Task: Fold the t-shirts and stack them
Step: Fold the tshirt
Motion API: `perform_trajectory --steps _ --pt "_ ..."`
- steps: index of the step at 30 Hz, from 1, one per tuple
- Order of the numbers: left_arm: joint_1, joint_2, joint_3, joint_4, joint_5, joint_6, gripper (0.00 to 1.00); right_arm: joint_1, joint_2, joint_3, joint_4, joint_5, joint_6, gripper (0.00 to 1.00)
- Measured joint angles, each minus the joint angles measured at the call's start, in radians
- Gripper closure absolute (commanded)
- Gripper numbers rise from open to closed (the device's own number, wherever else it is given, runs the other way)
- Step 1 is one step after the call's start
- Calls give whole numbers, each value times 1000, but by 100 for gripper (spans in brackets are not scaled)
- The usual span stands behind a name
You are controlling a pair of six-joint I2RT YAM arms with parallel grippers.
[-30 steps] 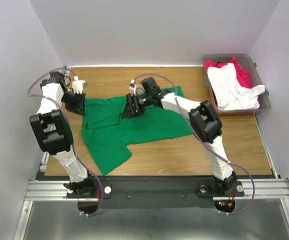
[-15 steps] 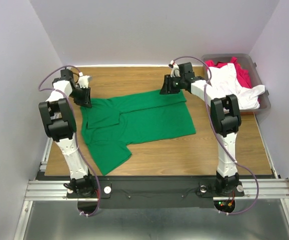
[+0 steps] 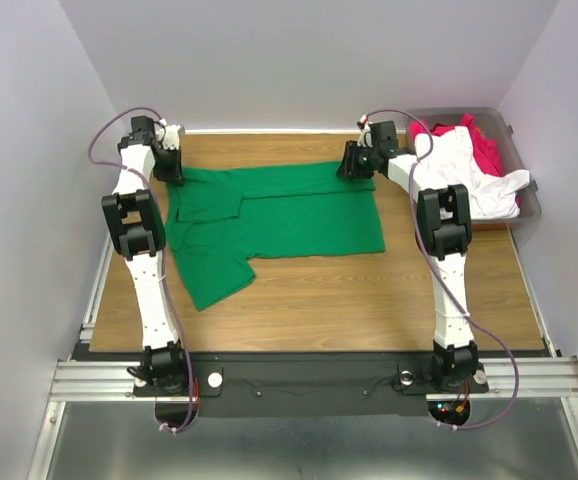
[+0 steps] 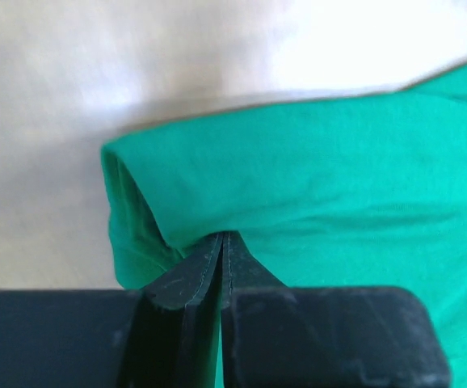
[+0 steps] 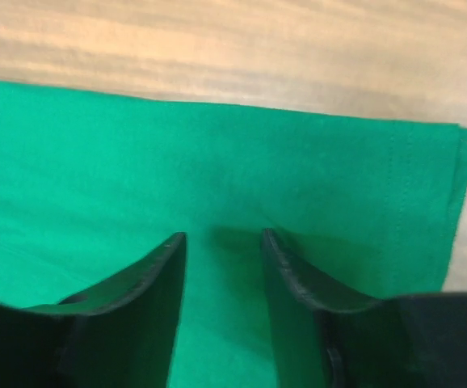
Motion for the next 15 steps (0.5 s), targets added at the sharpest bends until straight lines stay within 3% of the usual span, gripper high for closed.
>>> perform_trajectory --steps 2,6,7,12,15 --pt "-3 42 74 -5 4 2 74 -8 27 47 -3 -11 1 37" --pt "-3 43 77 16 23 11 63 -10 32 72 -19 -72 -11 21" --pt "-2 31 59 37 35 16 61 -11 27 69 -26 -96 -18 10" --pt "3 -141 -103 85 98 43 47 -11 -111 -74 -63 -173 -77 6" --pt "6 -305 -177 102 129 87 48 -11 -279 -201 -97 -201 -154 12"
